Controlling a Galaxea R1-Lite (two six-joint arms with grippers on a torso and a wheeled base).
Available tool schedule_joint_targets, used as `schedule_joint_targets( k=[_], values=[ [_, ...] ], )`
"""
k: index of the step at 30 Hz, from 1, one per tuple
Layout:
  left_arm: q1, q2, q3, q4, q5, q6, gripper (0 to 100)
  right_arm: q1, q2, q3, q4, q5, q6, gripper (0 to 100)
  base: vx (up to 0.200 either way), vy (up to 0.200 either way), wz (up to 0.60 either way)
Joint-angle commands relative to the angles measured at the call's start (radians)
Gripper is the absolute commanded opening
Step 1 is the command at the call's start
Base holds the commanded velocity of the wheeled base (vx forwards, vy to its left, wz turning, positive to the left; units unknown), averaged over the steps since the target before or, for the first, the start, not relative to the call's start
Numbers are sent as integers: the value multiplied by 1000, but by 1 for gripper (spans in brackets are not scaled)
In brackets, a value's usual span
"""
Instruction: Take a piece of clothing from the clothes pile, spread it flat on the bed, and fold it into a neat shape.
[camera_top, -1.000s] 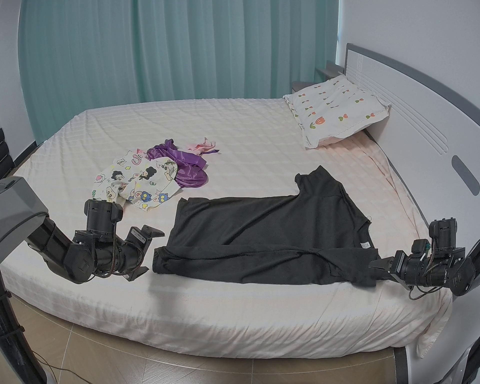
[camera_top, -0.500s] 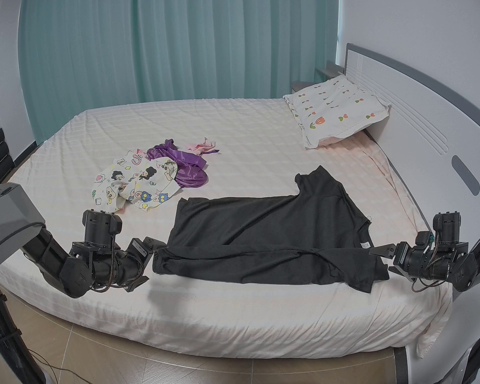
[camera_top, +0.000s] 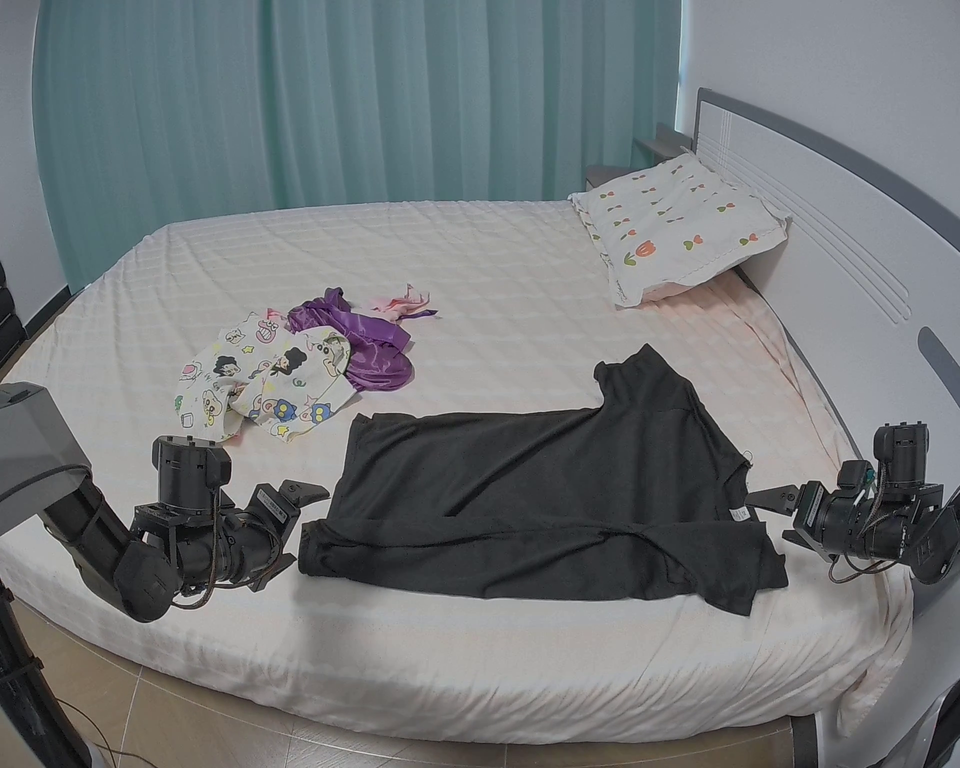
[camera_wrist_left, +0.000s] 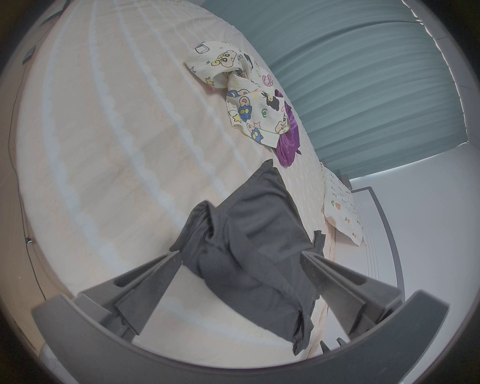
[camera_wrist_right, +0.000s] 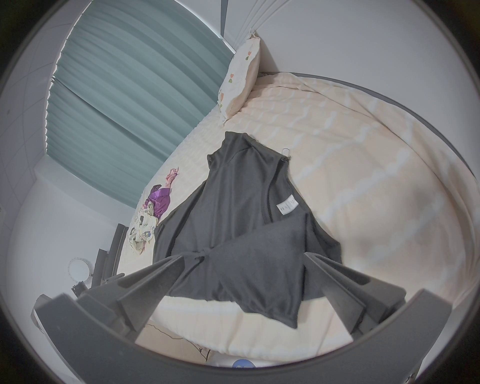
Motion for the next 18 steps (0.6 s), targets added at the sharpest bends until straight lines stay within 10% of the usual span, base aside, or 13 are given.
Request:
schedule_joint_targets(
  k=[1,18],
  values=[
    [0,3,2,-2,0,1,100,1,-9,3,0,0,-1,100,0,0,0],
    [-42,70,-124,101,14,83,100,-2,-32,30,-3,17,2,100,0,0,0]
  ],
)
